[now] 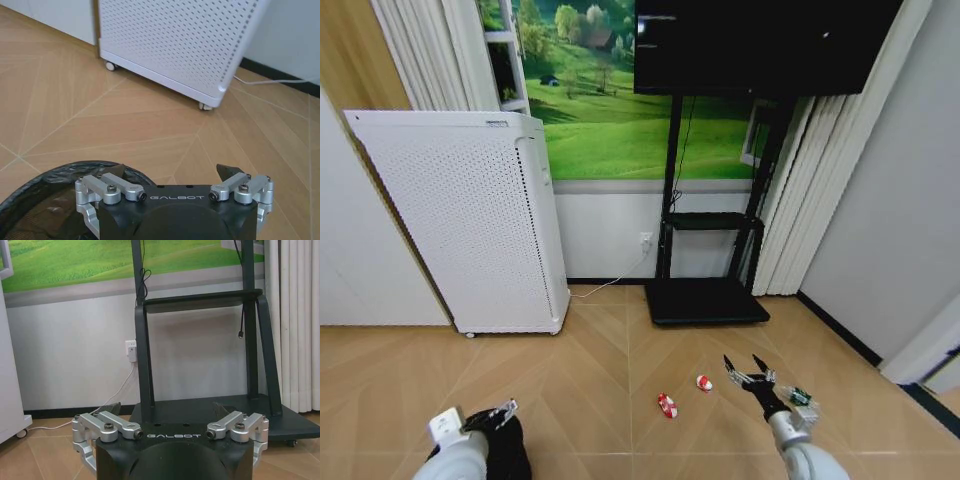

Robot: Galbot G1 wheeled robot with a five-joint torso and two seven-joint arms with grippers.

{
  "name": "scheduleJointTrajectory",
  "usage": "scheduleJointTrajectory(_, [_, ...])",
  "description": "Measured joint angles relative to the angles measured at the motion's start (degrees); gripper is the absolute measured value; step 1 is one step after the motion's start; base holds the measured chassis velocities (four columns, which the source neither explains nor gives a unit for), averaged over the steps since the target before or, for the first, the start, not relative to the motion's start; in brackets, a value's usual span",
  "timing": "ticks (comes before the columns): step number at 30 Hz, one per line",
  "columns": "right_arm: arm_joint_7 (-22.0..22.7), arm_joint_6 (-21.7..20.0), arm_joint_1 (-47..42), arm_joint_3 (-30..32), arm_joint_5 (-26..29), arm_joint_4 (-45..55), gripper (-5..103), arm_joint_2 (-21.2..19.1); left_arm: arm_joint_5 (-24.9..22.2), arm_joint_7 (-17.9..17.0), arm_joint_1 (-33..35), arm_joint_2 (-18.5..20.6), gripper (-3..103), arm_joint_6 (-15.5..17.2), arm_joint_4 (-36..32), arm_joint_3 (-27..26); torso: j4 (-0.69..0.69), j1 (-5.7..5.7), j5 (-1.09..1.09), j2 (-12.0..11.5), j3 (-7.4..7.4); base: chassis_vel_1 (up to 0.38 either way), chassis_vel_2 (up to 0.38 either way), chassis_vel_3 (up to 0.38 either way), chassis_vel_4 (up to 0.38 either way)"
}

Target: Pick up the trash bin and place the garbage on the floor into it.

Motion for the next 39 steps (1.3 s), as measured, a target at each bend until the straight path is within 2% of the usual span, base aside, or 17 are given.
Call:
scheduleJointTrajectory(3, [0.0, 0.0, -0.11, 0.29, -0.02, -0.08, 100, 0.04, -0.03, 0.17, -0.15, 0.27, 100, 0.23, -0.34, 0.07, 0.01, 0.01, 0.0, 0.04, 0.02, 0.0, 0.0, 0.0, 0.0])
scheduleJointTrajectory(5, [0.0, 0.22, -0.27, 0.5, -0.13, -0.56, 100, 0.06, 0.23, -2.17, 0.2, 0.14, 100, -0.04, -0.96, -0.23, 0.0, 0.01, 0.01, 0.06, 0.04, 0.0, 0.0, 0.0, 0.0])
scheduleJointTrajectory(7, [-0.11, 0.53, -0.37, 0.52, -0.47, -1.15, 100, 0.08, 0.34, -7.81, 0.62, -0.7, 100, -2.1, -0.7, -0.86, 0.0, 0.01, 0.01, 0.09, 0.06, 0.0, 0.0, 0.0, 0.0])
scheduleJointTrajectory(8, [-0.11, 0.53, -0.37, 0.52, -0.47, -1.15, 100, 0.08, 0.34, -7.81, 0.62, -0.7, 100, -2.1, -0.7, -0.86, 0.0, 0.01, 0.01, 0.09, 0.06, 0.0, 0.0, 0.0, 0.0])
scheduleJointTrajectory(10, [-0.14, 0.61, -0.17, 0.12, -1.02, -1.63, 100, 0.07, 0.26, -12.54, 0.88, -1.85, 100, -4.22, 0.07, -1.82, 0.01, 0.02, 0.01, 0.11, 0.09, 0.0, 0.0, 0.0, 0.0])
scheduleJointTrajectory(13, [-0.15, 0.6, 0.07, -0.17, -1.35, -1.79, 100, 0.03, -0.84, -15.46, 0.99, -2.19, 100, -5.01, 0.08, -2.02, 0.0, 0.02, 0.01, 0.12, 0.09, 0.0, 0.0, 0.0, 0.0])
scheduleJointTrajectory(14, [-0.15, 0.46, 0.48, -0.59, -1.73, -1.94, 100, -0.03, -5.15, -19.79, 1.52, -2.86, 100, -5.29, -0.66, -2.71, 0.0, 0.02, 0.0, 0.13, 0.1, 0.0, 0.0, 0.0, 0.0])
scheduleJointTrajectory(16, [-0.1, -0.04, 1.07, -1.04, -1.84, -1.99, 100, -0.11, -11.04, -23.19, 3.63, -4.22, 100, -3.55, -2.81, -4.56, 0.01, 0.02, 0.01, 0.15, 0.11, 0.0, 0.0, 0.0, 0.0])
scheduleJointTrajectory(20, [-0.06, -0.41, 1.6, -1.39, -1.85, -2.34, 100, -0.23, -14.41, -23.94, 6.31, -4.52, 100, -0.94, -5.28, -6.16, 0.02, 0.02, 0.01, 0.17, 0.13, 0.0, 0.0, 0.0, 0.0])
scheduleJointTrajectory(23, [-0.05, -0.44, 1.8, -1.44, -1.81, -2.86, 100, -0.25, -14.25, -21.49, 7.42, -3.11, 100, 0.3, -5.86, -7.42, 0.02, 0.02, 0.01, 0.18, 0.13, 0.0, 0.0, 0.0, 0.0])
scheduleJointTrajectory(24, [-0.06, -0.43, 1.8, -1.44, -1.73, -3.06, 100, -0.25, -13.38, -19.05, 7.67, -2.38, 100, 0.52, -5.67, -8.09, 0.02, 0.03, 0.0, 0.18, 0.14, 0.0, 0.0, 0.0, 0.0])
scheduleJointTrajectory(25, [-0.06, -0.31, 1.76, -1.38, -1.58, -3.34, 100, -0.25, -10.53, -14.44, 7.88, -1.33, 100, 0.63, -4.67, -9.27, 0.01, 0.03, 0.01, 0.19, 0.15, 0.0, 0.0, 0.0, 0.0])
scheduleJointTrajectory(26, [-0.06, 0.09, 1.58, -1.21, -1.34, -3.89, 100, -0.24, -5.24, -4.97, 7.84, 0.46, 100, 0.67, -2.33, -11.41, 0.02, 0.03, 0.0, 0.2, 0.15, 0.0, 0.0, 0.0, 0.0])
scheduleJointTrajectory(27, [-0.06, 0.09, 1.58, -1.21, -1.34, -3.89, 100, -0.24, -5.24, -4.97, 7.84, 0.46, 100, 0.67, -2.33, -11.41, 0.02, 0.03, 0.0, 0.2, 0.15, 0.0, 0.0, 0.0, 0.0])
scheduleJointTrajectory(29, [-0.06, 0.8, 1.21, -0.91, -0.98, -4.9, 100, -0.27, 0.12, 5.77, 6.98, 3.59, 100, 0.86, 1.96, -15.18, 0.0, 0.04, -0.01, 0.2, 0.16, 0.0, 0.0, 0.0, 0.0])
scheduleJointTrajectory(34, [-0.2, 1.53, 0.81, -0.73, -0.9, -6.19, 100, -0.33, 1.59, 11.56, 7.76, 6.06, 100, 0.88, 5.09, -18.65, -0.01, 0.04, -0.01, 0.21, 0.17, 0.0, 0.0, 0.0, 0.0])
scheduleJointTrajectory(39, [-0.25, 1.66, 1.01, -0.81, -1.14, -6.91, 100, -0.24, 3.51, 15.27, 12.2, 5.08, 100, 0.89, 5.15, -19.75, 0.0, 0.04, 0.0, 0.22, 0.17, 0.0, 0.0, 0.0, 0.0])
